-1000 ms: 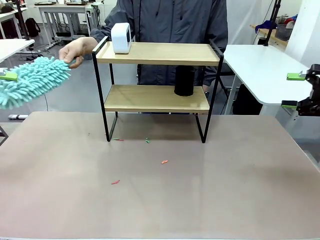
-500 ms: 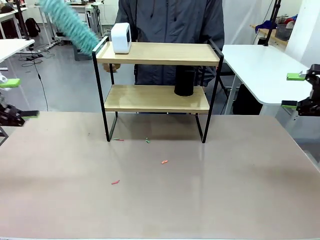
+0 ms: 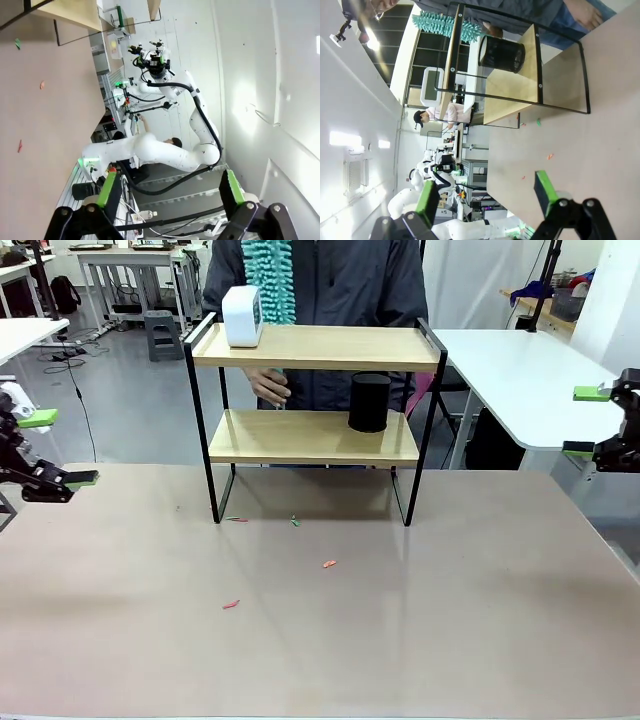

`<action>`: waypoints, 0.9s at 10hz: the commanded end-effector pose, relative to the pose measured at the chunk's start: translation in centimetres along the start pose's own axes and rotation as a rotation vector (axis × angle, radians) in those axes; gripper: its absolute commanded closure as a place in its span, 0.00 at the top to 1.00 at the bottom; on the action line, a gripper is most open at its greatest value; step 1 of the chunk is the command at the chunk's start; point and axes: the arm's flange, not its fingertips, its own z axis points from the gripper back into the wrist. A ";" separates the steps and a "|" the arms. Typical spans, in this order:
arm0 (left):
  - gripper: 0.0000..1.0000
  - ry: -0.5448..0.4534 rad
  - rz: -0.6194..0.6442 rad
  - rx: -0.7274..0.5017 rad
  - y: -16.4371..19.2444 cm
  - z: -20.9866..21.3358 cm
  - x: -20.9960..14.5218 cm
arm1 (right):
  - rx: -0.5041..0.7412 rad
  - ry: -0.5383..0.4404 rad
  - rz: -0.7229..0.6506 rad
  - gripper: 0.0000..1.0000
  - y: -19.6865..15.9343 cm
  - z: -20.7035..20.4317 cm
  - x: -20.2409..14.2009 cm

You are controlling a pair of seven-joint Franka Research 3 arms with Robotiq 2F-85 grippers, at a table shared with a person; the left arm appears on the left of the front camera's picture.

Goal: Clean the shelf.
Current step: Hand the Duster back to the human.

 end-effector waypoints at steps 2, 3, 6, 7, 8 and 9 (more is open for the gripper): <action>1.00 0.000 0.008 0.017 -0.5 -0.4 -0.3 | 0.003 0.003 0.012 1.00 0.0 0.2 0.1; 1.00 0.000 0.008 0.017 -0.5 -0.4 -0.3 | 0.003 0.003 0.012 1.00 0.0 0.2 0.1; 1.00 0.000 0.008 0.017 -0.5 -0.4 -0.3 | 0.003 0.003 0.012 1.00 0.0 0.2 0.1; 1.00 0.000 0.008 0.017 -0.5 -0.4 -0.3 | 0.003 0.003 0.012 1.00 0.0 0.2 0.1; 1.00 0.000 0.008 0.017 -0.5 -0.4 -0.3 | 0.003 0.003 0.012 1.00 0.0 0.2 0.1; 1.00 0.000 0.008 0.017 -0.5 -0.4 -0.3 | 0.003 0.003 0.012 1.00 0.0 0.2 0.1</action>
